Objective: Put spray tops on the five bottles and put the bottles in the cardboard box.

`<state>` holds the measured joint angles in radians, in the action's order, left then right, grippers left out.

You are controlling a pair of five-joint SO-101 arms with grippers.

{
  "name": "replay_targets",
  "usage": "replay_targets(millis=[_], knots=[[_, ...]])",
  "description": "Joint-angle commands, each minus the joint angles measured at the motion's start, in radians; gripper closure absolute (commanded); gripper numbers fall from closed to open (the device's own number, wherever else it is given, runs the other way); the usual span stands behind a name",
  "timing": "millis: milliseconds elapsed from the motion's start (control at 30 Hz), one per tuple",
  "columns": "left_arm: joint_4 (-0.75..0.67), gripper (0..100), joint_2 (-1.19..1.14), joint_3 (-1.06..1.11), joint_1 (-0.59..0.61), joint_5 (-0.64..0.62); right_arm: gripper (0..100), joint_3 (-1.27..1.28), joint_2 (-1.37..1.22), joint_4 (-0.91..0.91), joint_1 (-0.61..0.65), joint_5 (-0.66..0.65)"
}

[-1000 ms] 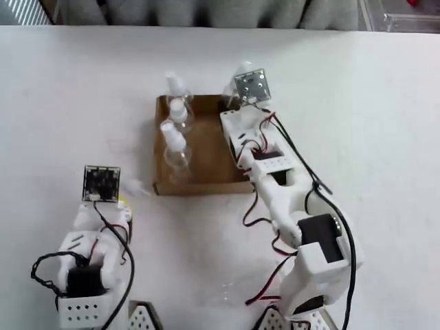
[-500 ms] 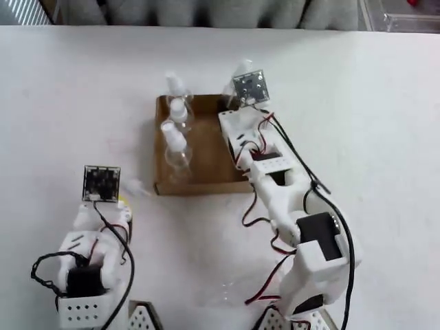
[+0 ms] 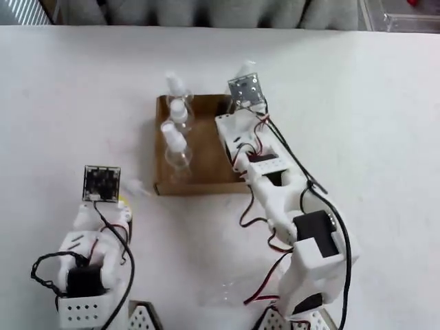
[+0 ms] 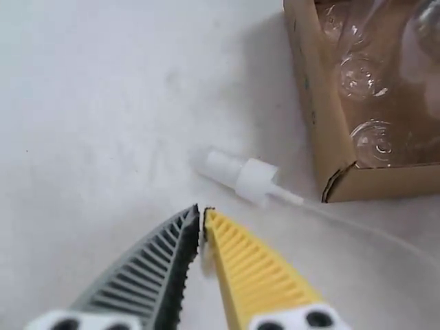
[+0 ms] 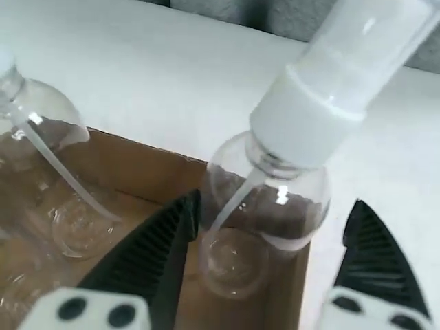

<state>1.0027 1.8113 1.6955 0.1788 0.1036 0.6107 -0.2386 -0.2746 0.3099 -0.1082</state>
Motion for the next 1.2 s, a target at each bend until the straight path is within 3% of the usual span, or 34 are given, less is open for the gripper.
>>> replay_targets(millis=[0,1167], knots=[[0.003,98,0.012,-0.002,0.010,0.005,72.1,-0.021,0.005,-0.010,0.012,-0.014],[-0.002,98,0.012,-0.002,0.010,0.006,72.2,0.041,0.151,-0.008,0.022,-0.012]])
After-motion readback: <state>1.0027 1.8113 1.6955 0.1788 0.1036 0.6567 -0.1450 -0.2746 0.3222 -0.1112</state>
